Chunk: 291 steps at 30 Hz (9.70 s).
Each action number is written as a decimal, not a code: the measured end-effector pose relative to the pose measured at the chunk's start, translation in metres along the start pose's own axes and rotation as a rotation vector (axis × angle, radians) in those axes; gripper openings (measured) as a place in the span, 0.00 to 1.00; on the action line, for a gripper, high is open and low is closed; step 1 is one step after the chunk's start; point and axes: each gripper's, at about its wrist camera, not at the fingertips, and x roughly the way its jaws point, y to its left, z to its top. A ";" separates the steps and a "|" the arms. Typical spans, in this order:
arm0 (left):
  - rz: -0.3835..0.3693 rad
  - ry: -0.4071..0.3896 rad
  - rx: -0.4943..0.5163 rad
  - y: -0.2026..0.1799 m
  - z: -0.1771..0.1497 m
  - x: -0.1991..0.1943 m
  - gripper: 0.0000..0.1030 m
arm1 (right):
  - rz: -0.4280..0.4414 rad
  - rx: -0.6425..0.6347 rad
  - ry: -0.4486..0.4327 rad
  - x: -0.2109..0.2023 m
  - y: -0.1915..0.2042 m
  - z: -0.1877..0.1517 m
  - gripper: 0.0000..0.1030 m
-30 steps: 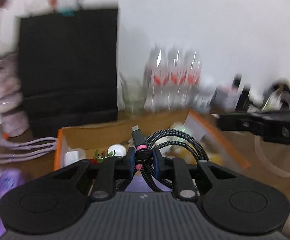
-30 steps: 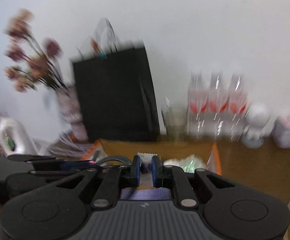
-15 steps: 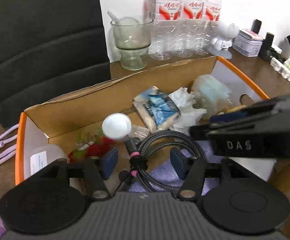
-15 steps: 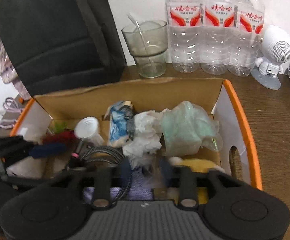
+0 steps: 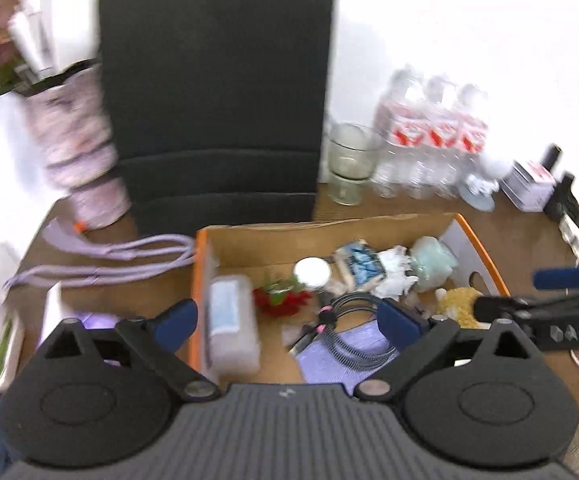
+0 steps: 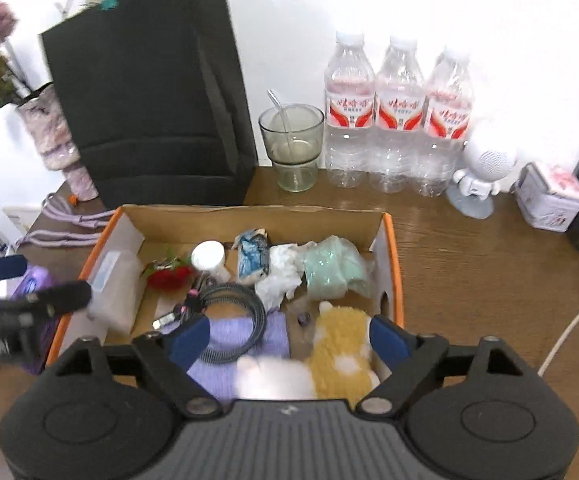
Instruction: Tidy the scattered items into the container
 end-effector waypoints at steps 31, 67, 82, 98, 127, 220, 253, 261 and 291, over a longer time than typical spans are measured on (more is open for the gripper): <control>-0.022 -0.436 0.018 -0.036 -0.363 -0.162 1.00 | 0.019 0.069 -0.432 -0.110 0.013 -0.394 0.89; -0.399 -0.219 0.015 -0.045 -0.207 0.007 0.43 | -0.036 0.206 -0.270 0.039 -0.047 -0.197 0.36; -0.272 -0.322 -0.137 0.011 -0.236 -0.053 0.43 | -0.086 -0.025 -0.283 0.023 -0.018 -0.228 0.15; -0.045 -0.368 -0.107 -0.005 -0.315 -0.129 0.43 | 0.255 0.046 -0.472 -0.104 0.021 -0.351 0.15; -0.136 -0.340 -0.095 0.020 -0.151 -0.046 0.43 | 0.266 0.051 -0.483 -0.074 0.013 -0.178 0.16; -0.059 -0.375 -0.047 -0.004 -0.304 -0.112 0.82 | 0.087 -0.076 -0.400 -0.085 0.039 -0.322 0.65; -0.114 -0.205 0.033 -0.014 -0.195 0.024 0.30 | 0.047 -0.088 -0.277 -0.002 0.019 -0.259 0.14; -0.100 -0.282 -0.018 -0.011 -0.217 -0.024 0.30 | 0.036 -0.117 -0.265 0.008 0.027 -0.247 0.08; 0.018 -0.859 -0.022 -0.054 -0.390 -0.262 0.30 | 0.110 -0.149 -0.898 -0.233 0.080 -0.405 0.07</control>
